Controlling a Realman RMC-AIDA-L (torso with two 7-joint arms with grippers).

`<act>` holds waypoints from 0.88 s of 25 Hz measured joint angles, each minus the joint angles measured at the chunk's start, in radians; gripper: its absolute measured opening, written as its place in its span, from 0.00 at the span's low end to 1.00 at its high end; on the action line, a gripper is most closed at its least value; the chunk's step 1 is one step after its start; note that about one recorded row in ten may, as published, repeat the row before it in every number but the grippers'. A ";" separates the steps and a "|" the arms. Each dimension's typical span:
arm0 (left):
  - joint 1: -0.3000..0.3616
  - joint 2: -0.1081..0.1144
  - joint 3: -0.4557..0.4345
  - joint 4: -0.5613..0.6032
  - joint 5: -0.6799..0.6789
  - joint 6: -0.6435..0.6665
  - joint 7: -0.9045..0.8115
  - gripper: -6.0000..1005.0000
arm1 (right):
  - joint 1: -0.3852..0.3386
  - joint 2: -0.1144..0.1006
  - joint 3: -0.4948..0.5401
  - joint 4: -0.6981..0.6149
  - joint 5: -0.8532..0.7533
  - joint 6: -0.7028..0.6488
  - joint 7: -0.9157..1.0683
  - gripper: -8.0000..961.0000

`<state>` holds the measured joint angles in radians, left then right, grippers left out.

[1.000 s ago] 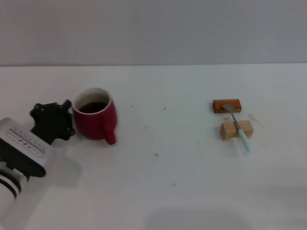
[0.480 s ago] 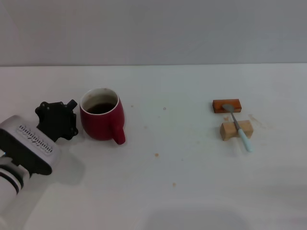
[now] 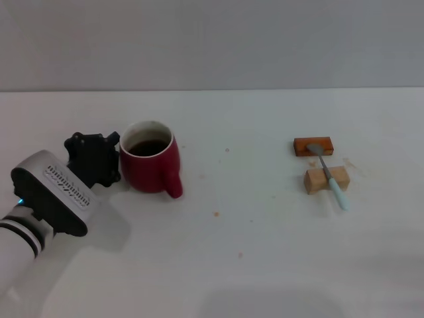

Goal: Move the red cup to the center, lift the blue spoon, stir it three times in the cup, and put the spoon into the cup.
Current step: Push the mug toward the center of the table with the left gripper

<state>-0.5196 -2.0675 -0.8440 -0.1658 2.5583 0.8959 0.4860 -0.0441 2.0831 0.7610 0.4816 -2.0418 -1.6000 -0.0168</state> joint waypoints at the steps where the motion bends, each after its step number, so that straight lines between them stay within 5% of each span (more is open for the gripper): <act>1: 0.000 0.000 0.000 0.000 0.000 0.000 0.000 0.02 | 0.000 0.000 0.000 0.000 0.000 0.000 0.000 0.72; 22: -0.005 -0.008 0.166 -0.079 0.000 0.000 -0.011 0.03 | 0.004 0.001 -0.021 -0.001 -0.001 -0.008 0.000 0.72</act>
<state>-0.5245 -2.0756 -0.6778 -0.2447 2.5585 0.8958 0.4754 -0.0398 2.0836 0.7400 0.4809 -2.0426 -1.6075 -0.0168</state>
